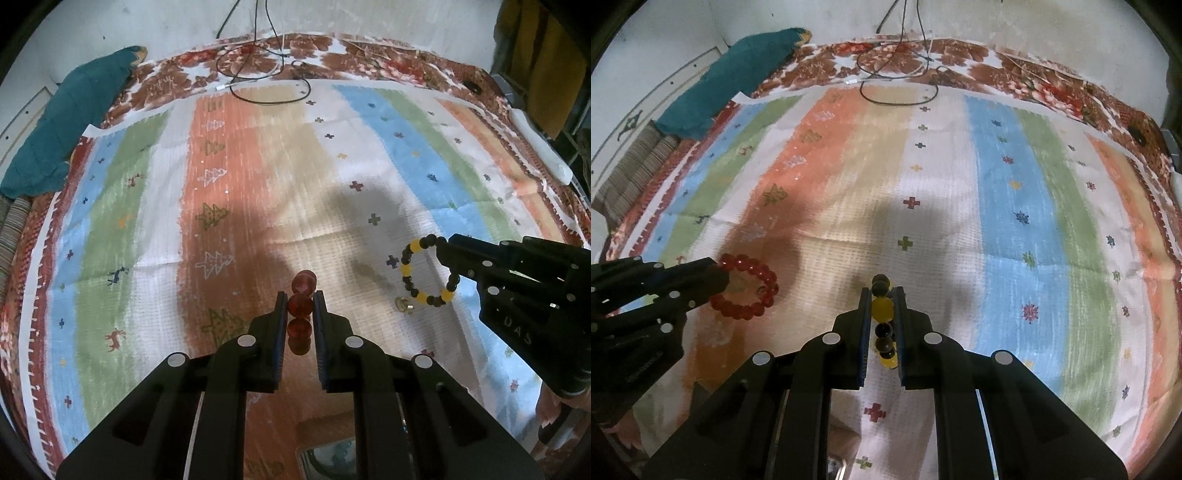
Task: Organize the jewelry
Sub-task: 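Carry the red bracelet with the left tool while the right tool carries the yellow-black bracelet over the tin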
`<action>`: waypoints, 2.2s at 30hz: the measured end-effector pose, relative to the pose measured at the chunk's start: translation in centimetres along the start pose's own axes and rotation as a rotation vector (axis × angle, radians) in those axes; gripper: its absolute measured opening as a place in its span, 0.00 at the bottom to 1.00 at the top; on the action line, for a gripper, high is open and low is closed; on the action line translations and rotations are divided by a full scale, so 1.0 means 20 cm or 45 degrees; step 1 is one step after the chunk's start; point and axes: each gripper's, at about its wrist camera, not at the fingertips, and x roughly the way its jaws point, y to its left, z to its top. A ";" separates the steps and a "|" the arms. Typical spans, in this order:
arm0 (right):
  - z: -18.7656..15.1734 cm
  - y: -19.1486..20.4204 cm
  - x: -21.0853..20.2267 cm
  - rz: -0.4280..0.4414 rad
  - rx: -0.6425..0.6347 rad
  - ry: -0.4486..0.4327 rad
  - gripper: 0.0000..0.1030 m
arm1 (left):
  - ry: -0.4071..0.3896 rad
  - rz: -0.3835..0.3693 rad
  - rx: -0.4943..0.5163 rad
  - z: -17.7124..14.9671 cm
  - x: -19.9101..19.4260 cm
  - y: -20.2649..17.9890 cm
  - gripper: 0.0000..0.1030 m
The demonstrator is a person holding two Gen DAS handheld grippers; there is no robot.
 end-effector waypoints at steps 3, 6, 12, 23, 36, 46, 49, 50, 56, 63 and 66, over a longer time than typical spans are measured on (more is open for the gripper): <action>-0.01 0.02 -0.05 -0.003 -0.007 -0.036 0.12 | -0.015 -0.001 -0.001 0.00 -0.03 -0.01 0.13; -0.01 0.03 -0.10 0.011 -0.014 -0.051 0.12 | -0.015 0.001 0.001 -0.02 -0.06 -0.02 0.13; -0.03 0.04 -0.17 0.037 -0.004 -0.084 0.12 | -0.053 -0.003 0.007 -0.05 -0.15 -0.04 0.13; -0.09 0.04 -0.27 0.040 -0.005 -0.123 0.12 | -0.101 -0.027 0.037 -0.09 -0.25 -0.10 0.13; -0.16 0.08 -0.38 0.064 -0.012 -0.165 0.12 | -0.145 -0.054 0.058 -0.18 -0.38 -0.16 0.13; -0.24 0.12 -0.46 0.079 -0.035 -0.184 0.12 | -0.149 -0.050 0.058 -0.23 -0.41 -0.16 0.13; -0.27 0.14 -0.47 0.080 -0.044 -0.188 0.13 | -0.161 -0.054 0.053 -0.26 -0.44 -0.16 0.13; -0.27 0.15 -0.47 0.080 -0.046 -0.189 0.12 | -0.165 -0.054 0.052 -0.27 -0.45 -0.16 0.13; -0.30 0.16 -0.50 0.085 -0.050 -0.190 0.12 | -0.175 -0.046 0.044 -0.32 -0.49 -0.15 0.13; -0.35 0.18 -0.54 0.101 -0.054 -0.196 0.12 | -0.179 -0.054 0.038 -0.36 -0.52 -0.14 0.13; -0.38 0.19 -0.55 0.102 -0.057 -0.197 0.12 | -0.190 -0.058 0.034 -0.38 -0.53 -0.13 0.13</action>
